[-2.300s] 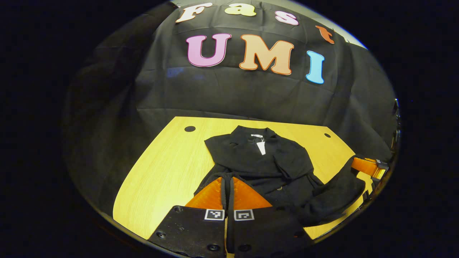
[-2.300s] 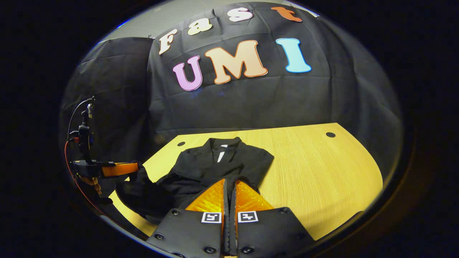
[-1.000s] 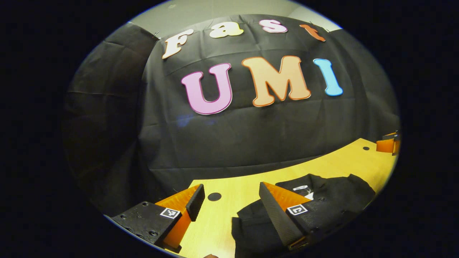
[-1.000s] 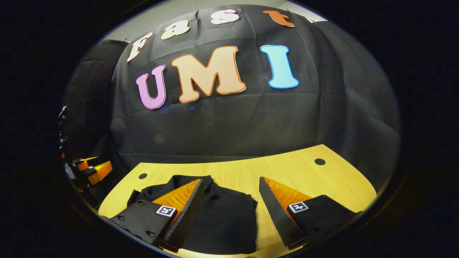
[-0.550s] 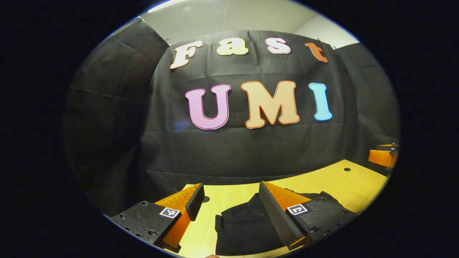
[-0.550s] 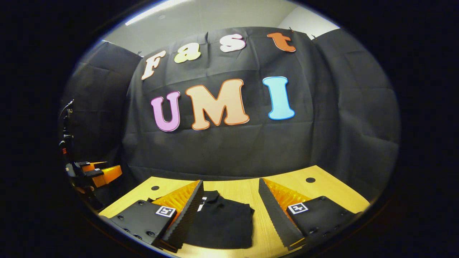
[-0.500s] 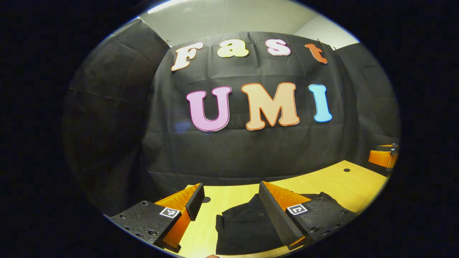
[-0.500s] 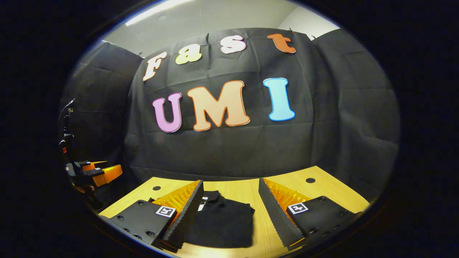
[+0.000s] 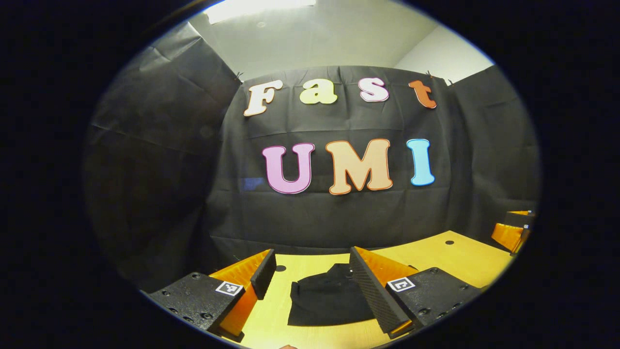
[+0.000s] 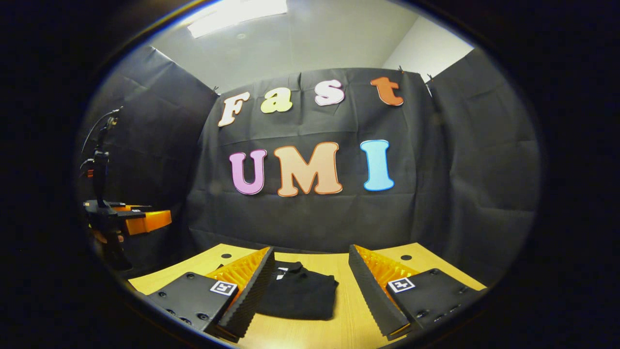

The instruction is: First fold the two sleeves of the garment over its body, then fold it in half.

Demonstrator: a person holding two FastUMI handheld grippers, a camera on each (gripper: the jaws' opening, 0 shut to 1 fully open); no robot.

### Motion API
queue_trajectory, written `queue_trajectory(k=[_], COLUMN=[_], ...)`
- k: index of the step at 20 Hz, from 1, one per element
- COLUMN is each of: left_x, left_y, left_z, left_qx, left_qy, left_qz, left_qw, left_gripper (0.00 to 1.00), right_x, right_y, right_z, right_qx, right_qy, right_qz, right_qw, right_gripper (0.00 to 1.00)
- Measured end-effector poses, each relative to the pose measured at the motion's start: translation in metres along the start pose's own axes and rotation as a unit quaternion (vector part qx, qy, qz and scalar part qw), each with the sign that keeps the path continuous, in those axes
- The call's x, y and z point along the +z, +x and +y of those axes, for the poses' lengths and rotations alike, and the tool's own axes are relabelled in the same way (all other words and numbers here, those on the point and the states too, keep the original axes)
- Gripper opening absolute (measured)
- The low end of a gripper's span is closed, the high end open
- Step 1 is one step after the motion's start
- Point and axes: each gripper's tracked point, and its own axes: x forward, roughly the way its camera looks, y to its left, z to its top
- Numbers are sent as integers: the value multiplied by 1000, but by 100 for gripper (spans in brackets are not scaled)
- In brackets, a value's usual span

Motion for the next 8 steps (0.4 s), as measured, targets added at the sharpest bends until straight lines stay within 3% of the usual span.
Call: queue_trajectory(k=[3,4,6,7,8], left_x=[13,17,24,26,29], left_y=[-12,-15,-19,-20,-21], left_z=[-4,-7,-12,-15,-18], left_qx=[4,3,-1,-3,-7], left_qy=[-8,-12,-16,-16,-16], left_qz=[-7,-10,-16,-17,-19], left_qw=[1000,1000,1000,1000,1000], left_gripper=[92,92,92,99,100], right_x=[0,4,10,13,15], right_y=[-21,-28,-37,-42,-46], right_z=[-2,-6,-10,-12,-15], right_qx=[2,-2,-6,-8,-12], right_qy=[10,14,18,17,16], right_qz=[1,-5,-14,-17,-20], right_qw=[1000,1000,1000,1000,1000], right_gripper=[100,94,93,93,94])
